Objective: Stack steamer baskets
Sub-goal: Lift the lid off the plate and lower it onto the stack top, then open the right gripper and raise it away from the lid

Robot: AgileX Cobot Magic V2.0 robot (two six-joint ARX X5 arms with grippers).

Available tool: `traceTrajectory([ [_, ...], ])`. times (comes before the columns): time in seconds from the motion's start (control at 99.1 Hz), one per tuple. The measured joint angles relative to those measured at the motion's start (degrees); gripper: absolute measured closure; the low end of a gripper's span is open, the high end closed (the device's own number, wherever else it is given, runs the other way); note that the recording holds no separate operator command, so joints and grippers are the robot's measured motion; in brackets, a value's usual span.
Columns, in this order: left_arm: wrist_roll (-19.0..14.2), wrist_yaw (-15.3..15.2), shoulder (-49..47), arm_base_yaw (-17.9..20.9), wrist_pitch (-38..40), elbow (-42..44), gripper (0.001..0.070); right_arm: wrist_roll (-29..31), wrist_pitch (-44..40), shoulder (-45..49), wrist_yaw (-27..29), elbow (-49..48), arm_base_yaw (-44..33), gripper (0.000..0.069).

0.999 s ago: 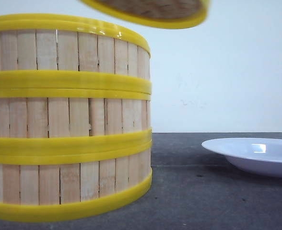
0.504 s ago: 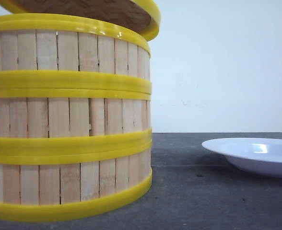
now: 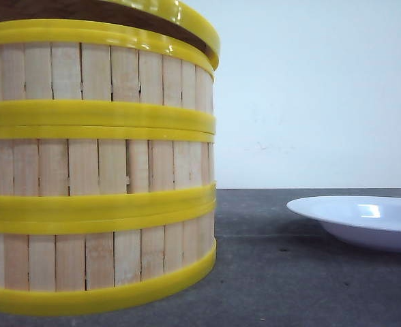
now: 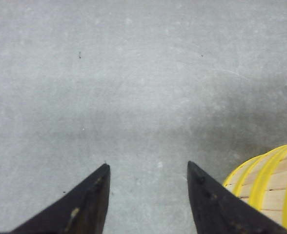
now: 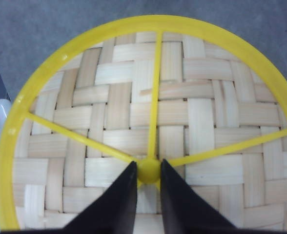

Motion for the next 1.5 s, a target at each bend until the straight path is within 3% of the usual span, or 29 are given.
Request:
traceTrajectory([
  [1.039,0.0,0.0,0.0,0.0,0.0,0.0,0.0413,-0.8,1.0,2.5,1.6,0.3,1.0,0.0641],
  [1.302,0.0,0.0,0.0,0.0,0.0,0.0,0.0413,-0.8,0.5,2.6,-1.6,0.3,-0.9,0.0641],
  [1.503,0.0,0.0,0.0,0.0,0.0,0.0,0.0413,-0.9,-0.1,2.8,-7.7,0.4,-3.3,0.0641],
])
